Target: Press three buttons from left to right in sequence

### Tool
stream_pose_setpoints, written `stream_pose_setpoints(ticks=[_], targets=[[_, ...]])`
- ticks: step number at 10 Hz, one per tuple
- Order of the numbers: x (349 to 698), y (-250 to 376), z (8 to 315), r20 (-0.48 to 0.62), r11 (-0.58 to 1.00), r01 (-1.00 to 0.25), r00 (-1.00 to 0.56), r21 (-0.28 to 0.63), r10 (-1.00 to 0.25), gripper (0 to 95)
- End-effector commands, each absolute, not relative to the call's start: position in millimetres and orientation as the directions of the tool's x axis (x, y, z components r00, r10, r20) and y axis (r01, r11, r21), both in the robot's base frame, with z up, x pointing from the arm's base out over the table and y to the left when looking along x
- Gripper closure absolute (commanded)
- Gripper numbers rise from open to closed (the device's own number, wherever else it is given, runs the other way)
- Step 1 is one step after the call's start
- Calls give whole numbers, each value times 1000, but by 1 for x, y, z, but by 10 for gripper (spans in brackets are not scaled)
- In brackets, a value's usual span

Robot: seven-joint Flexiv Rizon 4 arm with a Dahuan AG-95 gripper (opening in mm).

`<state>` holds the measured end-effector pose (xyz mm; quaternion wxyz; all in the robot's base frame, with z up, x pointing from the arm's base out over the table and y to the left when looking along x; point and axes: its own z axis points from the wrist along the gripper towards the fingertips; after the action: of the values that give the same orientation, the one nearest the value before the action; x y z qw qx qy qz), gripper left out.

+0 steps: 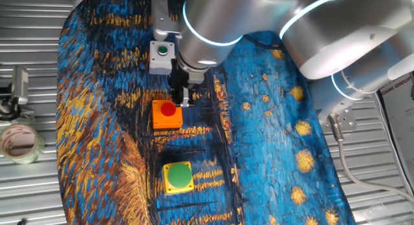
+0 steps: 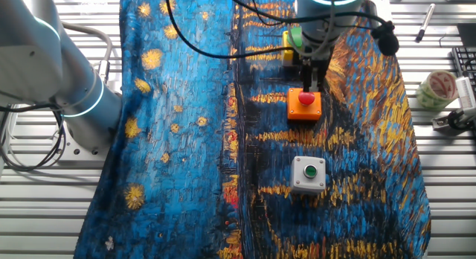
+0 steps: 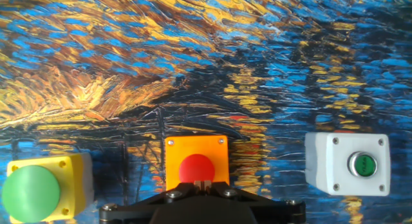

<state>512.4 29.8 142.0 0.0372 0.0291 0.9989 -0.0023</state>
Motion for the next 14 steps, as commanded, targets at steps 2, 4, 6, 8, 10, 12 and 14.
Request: stream_pose_setpoints(ticks=[2, 4, 6, 8, 10, 12, 14], targets=[[513, 42, 138, -86, 996, 94, -992, -8, 93, 950], [516, 52, 137, -84, 993, 114, -990, -10, 113, 950], [513, 59, 136, -84, 992, 123, -989, -7, 122, 950], [510, 63, 136, -83, 992, 124, -989, -8, 123, 950], [507, 62, 136, -81, 993, 116, -990, -5, 115, 950], [507, 61, 136, -80, 993, 118, -990, -4, 117, 950], [507, 61, 137, -76, 992, 125, -989, -8, 124, 950]])
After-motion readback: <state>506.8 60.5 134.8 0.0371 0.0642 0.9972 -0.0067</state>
